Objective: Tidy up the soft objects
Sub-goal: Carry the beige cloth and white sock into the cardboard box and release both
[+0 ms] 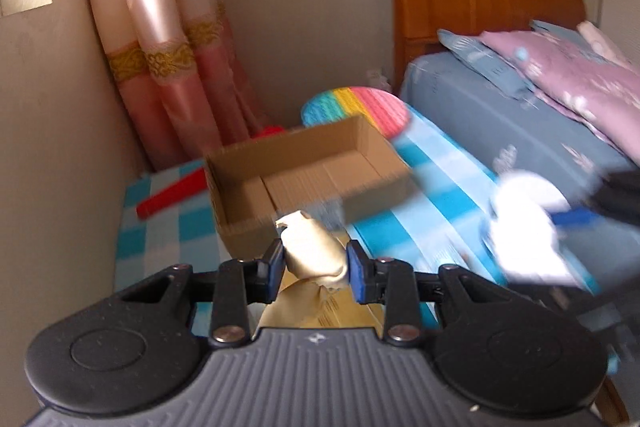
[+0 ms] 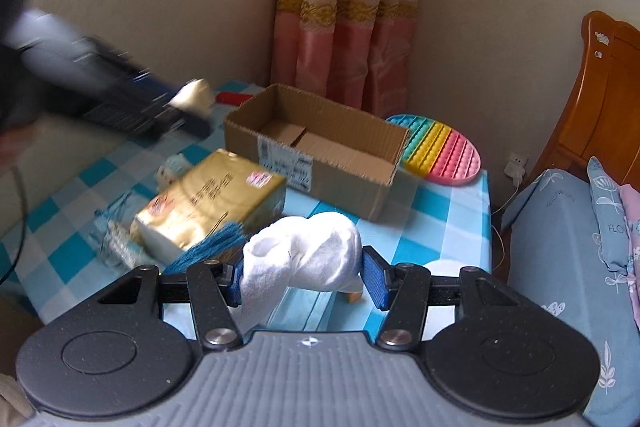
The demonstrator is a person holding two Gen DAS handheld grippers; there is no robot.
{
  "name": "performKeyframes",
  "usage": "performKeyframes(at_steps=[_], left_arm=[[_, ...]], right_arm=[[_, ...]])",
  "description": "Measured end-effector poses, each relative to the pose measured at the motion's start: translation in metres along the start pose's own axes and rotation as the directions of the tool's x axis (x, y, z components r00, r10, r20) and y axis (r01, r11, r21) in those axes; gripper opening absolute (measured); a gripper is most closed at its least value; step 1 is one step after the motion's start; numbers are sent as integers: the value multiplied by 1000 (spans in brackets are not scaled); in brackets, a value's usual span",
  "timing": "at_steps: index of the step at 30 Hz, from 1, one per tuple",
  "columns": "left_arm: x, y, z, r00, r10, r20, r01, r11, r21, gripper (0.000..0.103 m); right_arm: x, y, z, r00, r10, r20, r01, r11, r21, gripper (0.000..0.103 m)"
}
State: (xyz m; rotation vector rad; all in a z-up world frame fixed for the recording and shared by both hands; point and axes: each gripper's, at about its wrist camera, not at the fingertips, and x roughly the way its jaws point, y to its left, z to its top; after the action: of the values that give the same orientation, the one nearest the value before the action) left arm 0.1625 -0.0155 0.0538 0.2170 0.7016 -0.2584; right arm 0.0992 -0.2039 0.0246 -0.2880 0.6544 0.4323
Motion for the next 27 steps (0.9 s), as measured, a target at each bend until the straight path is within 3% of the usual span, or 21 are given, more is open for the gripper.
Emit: performKeyframes(at_steps=[8,10,12,13,14,21,25,27], left_arm=[[92,37,61,995,64,-70,-68,996,-59,33],[109,45,66,994,71,-80,-78,994,-81,39],[117,51,69,993,76,-86,-85,991,-102,60],[119,54,69,994,76,-83,-86,989,-119,76],[118,56,69,995,77,-70,-85,988,-131,82],[79,60,54,995,98,11,-95,983,-155,94],[42,56,32,993,116,36,-108,979,-172,95],[21,52,16,991,127,51,-114,972,-206,101]], right_arm=[[3,-18,7,1000,-14,13,13,999,42,61],[4,-21,7,1000,-16,13,15,999,48,61],[7,-25,9,1000,-17,12,16,998,59,61],[8,-26,10,1000,-16,11,15,998,63,61],[9,-27,11,1000,-17,11,16,998,66,61],[14,-28,17,1000,-4,19,3,997,79,61],[16,-25,23,1000,3,29,-5,996,87,61],[18,-25,25,999,6,34,-9,996,93,61]])
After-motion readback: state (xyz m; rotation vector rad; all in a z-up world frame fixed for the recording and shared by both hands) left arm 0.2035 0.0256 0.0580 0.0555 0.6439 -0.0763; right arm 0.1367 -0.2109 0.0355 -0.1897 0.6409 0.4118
